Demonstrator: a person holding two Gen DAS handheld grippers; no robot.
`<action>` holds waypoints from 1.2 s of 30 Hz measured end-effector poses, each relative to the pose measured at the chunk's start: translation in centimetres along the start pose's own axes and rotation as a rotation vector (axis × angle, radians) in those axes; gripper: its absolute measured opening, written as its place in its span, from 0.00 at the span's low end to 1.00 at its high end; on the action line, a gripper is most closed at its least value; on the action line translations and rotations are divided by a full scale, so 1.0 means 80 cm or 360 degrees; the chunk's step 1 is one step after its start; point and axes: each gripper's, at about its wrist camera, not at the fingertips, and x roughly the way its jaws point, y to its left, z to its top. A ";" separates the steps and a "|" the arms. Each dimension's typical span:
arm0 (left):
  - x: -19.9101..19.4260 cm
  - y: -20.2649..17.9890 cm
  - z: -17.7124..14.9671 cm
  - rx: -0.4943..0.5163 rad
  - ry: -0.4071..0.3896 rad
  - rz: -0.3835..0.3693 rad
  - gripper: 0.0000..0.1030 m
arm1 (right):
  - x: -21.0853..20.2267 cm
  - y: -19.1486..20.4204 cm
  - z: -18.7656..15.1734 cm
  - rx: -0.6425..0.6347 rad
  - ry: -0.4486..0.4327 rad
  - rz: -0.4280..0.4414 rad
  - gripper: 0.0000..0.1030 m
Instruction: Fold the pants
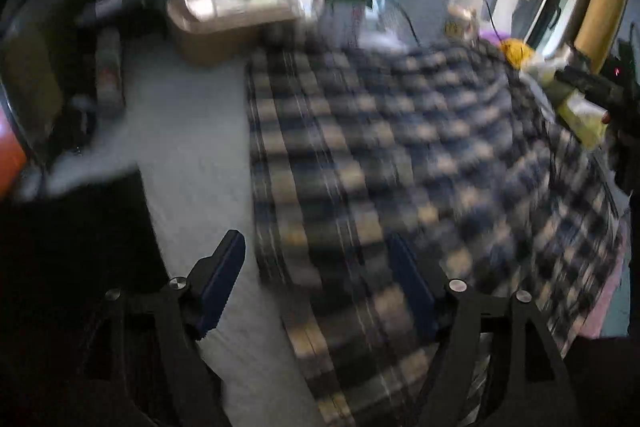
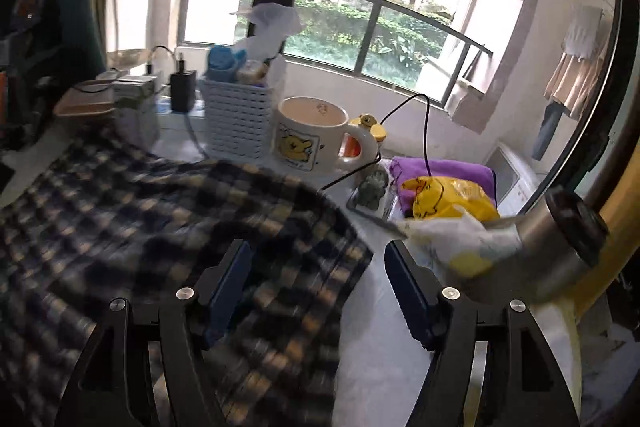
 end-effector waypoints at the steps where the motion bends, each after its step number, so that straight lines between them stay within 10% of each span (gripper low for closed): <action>1: 0.006 0.000 -0.005 -0.0006 0.0015 0.0004 0.73 | -0.009 0.001 -0.006 0.0014 0.0001 0.0019 0.69; 7: 0.021 0.013 0.003 -0.0160 -0.0059 -0.0005 0.70 | -0.012 -0.002 -0.046 0.0089 0.0117 0.0103 0.70; 10: 0.029 0.007 0.010 -0.0113 -0.0086 0.0036 0.16 | 0.006 -0.010 -0.060 0.0172 0.0199 0.0159 0.69; 13: 0.031 0.012 0.015 -0.0103 -0.0101 0.0010 0.03 | 0.022 -0.018 -0.074 0.0246 0.0255 0.0188 0.69; 23: 0.036 0.050 0.072 -0.0112 -0.0081 0.0062 0.04 | 0.052 -0.036 -0.038 0.0279 0.0211 0.0191 0.69; 28: 0.002 0.061 0.112 -0.0038 -0.0247 0.0073 0.51 | 0.093 -0.048 -0.011 0.0283 0.0222 0.0179 0.69; 36: 0.071 0.067 0.191 0.0052 -0.0219 0.0047 0.53 | 0.165 -0.069 0.004 0.0317 0.0345 0.0144 0.64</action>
